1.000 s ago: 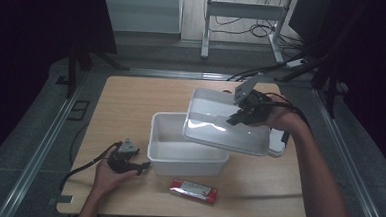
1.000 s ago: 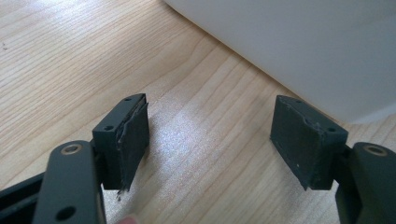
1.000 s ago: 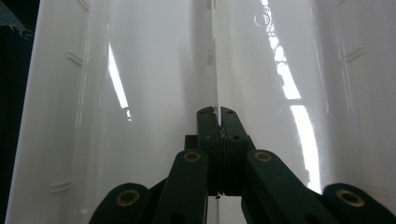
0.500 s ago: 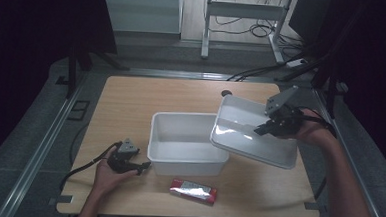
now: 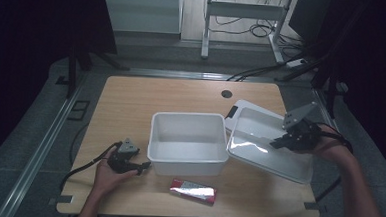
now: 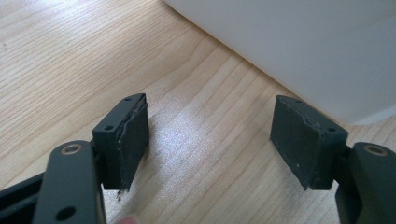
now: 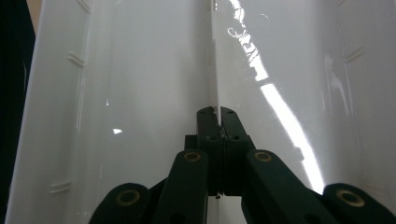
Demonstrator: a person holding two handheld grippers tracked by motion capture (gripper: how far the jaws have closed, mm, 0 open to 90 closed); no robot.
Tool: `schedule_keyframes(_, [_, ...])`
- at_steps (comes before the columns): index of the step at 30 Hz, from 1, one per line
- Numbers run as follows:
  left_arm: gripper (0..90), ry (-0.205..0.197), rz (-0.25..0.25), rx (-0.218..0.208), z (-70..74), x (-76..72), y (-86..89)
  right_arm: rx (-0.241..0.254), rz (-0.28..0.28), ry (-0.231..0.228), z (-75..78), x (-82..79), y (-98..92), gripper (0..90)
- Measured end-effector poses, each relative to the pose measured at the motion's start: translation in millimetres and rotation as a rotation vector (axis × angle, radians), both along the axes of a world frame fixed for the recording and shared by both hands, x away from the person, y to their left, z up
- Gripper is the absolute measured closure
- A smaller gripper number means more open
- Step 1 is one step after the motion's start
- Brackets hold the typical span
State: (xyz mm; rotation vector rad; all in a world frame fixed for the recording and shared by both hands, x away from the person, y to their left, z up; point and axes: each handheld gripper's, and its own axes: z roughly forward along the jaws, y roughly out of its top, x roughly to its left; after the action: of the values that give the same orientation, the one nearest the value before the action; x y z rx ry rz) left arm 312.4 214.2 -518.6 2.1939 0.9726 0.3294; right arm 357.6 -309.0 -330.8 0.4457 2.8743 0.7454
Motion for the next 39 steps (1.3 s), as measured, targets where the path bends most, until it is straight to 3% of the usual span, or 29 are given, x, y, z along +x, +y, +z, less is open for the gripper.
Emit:
schedule_keyframes(12, [28.2,-0.001,0.001,0.0,-0.1,-0.1,-0.1,-0.012,-0.015,0.046,-37.8,-9.7,-12.9,88.9])
schedule_keyframes(24, [28.2,-0.004,0.002,0.001,-0.2,-0.2,-0.2,-0.032,-0.005,0.074,-69.1,-12.1,-7.8,88.8])
schedule_keyframes(28, [28.2,-0.003,0.001,0.001,-0.2,-0.2,-0.1,-0.032,0.006,0.097,-89.3,-10.4,-6.4,88.8])
schedule_keyframes(39, [28.2,-0.006,0.002,0.0,-0.4,-0.2,-0.3,-0.047,0.026,0.133,-120.4,-12.1,1.3,88.8])
